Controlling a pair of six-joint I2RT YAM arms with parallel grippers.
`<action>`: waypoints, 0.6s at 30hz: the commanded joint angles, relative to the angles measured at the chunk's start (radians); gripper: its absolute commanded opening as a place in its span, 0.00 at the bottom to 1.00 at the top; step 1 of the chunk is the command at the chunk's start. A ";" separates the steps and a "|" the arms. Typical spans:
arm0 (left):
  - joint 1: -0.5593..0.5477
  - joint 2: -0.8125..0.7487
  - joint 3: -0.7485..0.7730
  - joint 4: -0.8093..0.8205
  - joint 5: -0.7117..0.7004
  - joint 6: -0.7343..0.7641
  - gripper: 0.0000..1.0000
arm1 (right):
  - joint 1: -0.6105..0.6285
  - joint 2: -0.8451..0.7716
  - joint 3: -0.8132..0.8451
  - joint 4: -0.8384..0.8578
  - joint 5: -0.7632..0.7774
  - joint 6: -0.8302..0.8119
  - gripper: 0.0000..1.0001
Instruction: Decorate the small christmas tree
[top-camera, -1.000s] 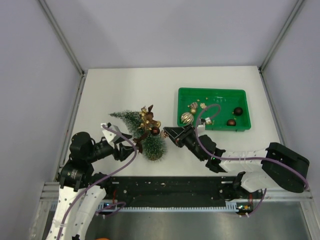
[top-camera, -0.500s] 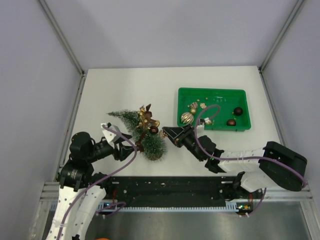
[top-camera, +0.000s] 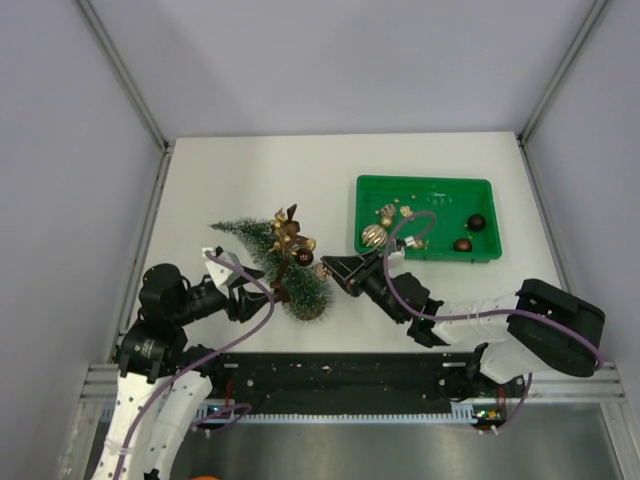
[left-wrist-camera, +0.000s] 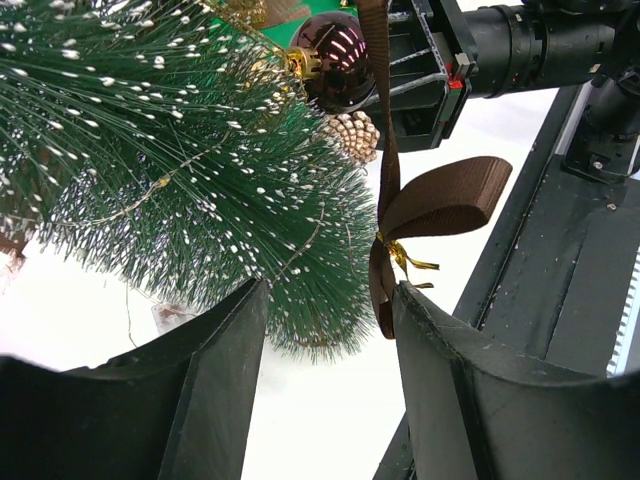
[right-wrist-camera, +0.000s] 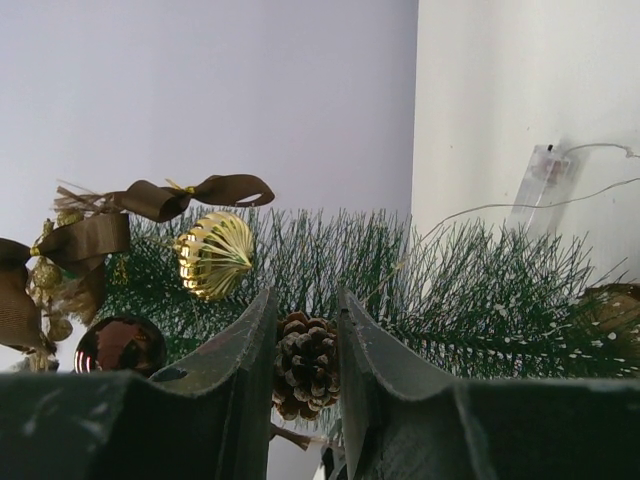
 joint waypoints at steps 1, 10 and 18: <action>0.002 -0.038 0.043 0.011 0.023 0.023 0.58 | 0.017 -0.016 -0.028 0.050 0.014 -0.002 0.04; 0.002 -0.044 0.067 -0.006 0.004 0.022 0.60 | 0.018 -0.113 -0.074 -0.072 0.018 -0.045 0.10; 0.002 -0.053 0.076 -0.023 -0.013 0.022 0.63 | 0.018 -0.144 -0.050 -0.112 0.012 -0.079 0.26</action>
